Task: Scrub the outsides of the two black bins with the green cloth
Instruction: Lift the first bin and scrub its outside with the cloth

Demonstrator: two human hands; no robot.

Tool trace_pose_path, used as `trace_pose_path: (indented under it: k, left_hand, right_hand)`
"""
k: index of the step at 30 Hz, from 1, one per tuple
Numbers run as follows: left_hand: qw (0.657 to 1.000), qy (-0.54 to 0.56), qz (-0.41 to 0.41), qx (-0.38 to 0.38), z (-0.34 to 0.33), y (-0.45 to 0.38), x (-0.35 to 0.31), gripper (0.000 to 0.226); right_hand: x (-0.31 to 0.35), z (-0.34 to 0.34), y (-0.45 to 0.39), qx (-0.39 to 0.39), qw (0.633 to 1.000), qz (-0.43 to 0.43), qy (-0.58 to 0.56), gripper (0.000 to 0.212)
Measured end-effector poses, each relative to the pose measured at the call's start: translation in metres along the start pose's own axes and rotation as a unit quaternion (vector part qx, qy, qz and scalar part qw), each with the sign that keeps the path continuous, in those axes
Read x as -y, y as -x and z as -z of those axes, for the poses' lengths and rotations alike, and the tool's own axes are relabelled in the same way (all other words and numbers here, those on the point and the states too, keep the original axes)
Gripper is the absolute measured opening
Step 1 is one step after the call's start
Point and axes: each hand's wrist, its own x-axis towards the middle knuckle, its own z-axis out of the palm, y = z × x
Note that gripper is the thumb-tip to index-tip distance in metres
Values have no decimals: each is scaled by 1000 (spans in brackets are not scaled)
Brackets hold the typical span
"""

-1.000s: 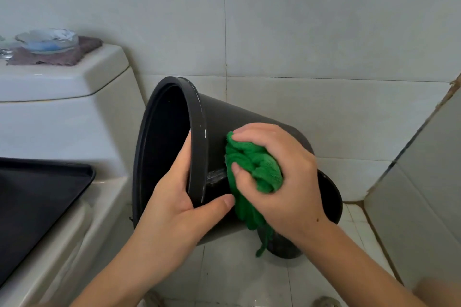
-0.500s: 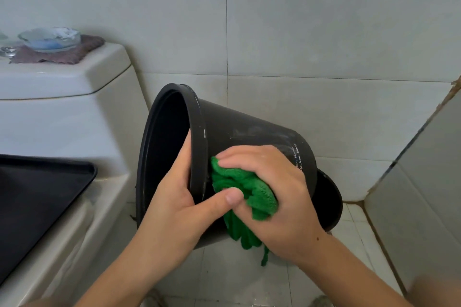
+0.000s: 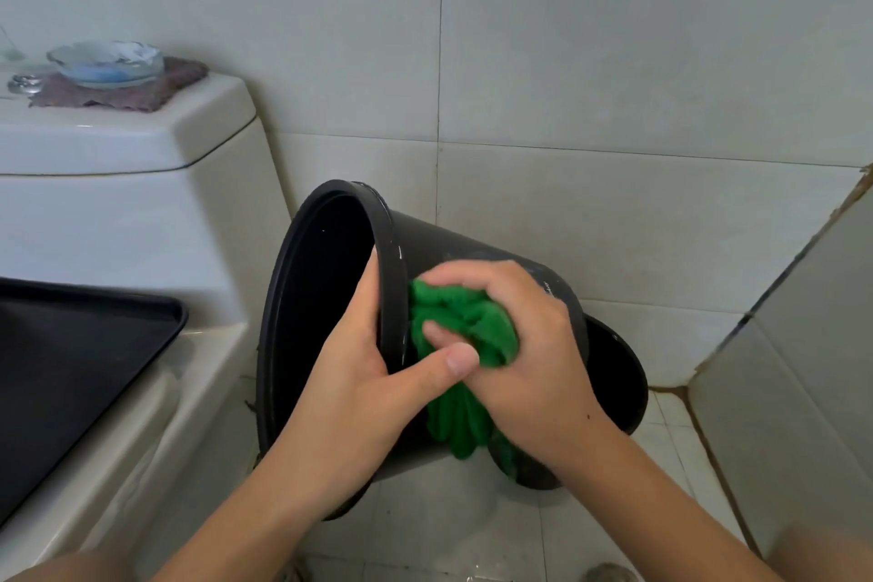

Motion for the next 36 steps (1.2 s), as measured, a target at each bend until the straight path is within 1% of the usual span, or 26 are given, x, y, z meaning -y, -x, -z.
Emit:
trace_pose_path:
  k: [2,3,6,9,14,17,20,23,26,28,30,33,35,36]
  left_hand:
    - [1000,-6,-5,-7,-1,1,0,63]
    - [1000,-8,-6,-9,-2,1,0,63]
    - [1000,-6,-13,-11,1,1,1,66]
    - [1000,0,-16,-13,3,2,2,70]
    - [999,4,-12,-32,2,4,-2,66]
    - [999,-7,-24,-33,3,3,-5,74]
    - [999,-23,-26,-40,6,1,-3,61]
    - [999,-18,-26,-43,7,0,-4,57]
    - [998,-26,-33,-44,6,-2,-9,60]
    - [997,-43,-37,-49,5,-3,-11,56]
    - [997,-45,-37,-52,6,-1,-11,57]
    - [996,-53,-34,-69,8,2,-13,64]
    - [993,-55,-34,-96,12,1,-20,64]
    - [991,-53,-32,-116,15,1,-23,60]
  right_hand:
    - [0,-2,-7,-28,998,-49,-21,26]
    - [1,-3,-8,-31,998,-45,-21,26]
    - [7,-4,2,-2,1000,23,-1,25]
    - [8,-4,12,25,997,66,15,24]
    - [10,-1,6,47,997,52,27,22]
    - [12,1,15,72,995,62,15,26]
    - [10,-6,28,90,992,83,30,34]
    - [7,-14,29,56,991,111,55,36]
    - [10,-15,25,8,990,125,64,29]
    - [10,-13,21,-33,990,117,65,21]
    - [8,-9,15,-70,992,90,59,20]
    - [-10,-5,9,-124,990,37,64,24]
    - [-33,2,9,-174,981,-26,84,26]
    - [-47,7,9,-205,972,-72,88,25]
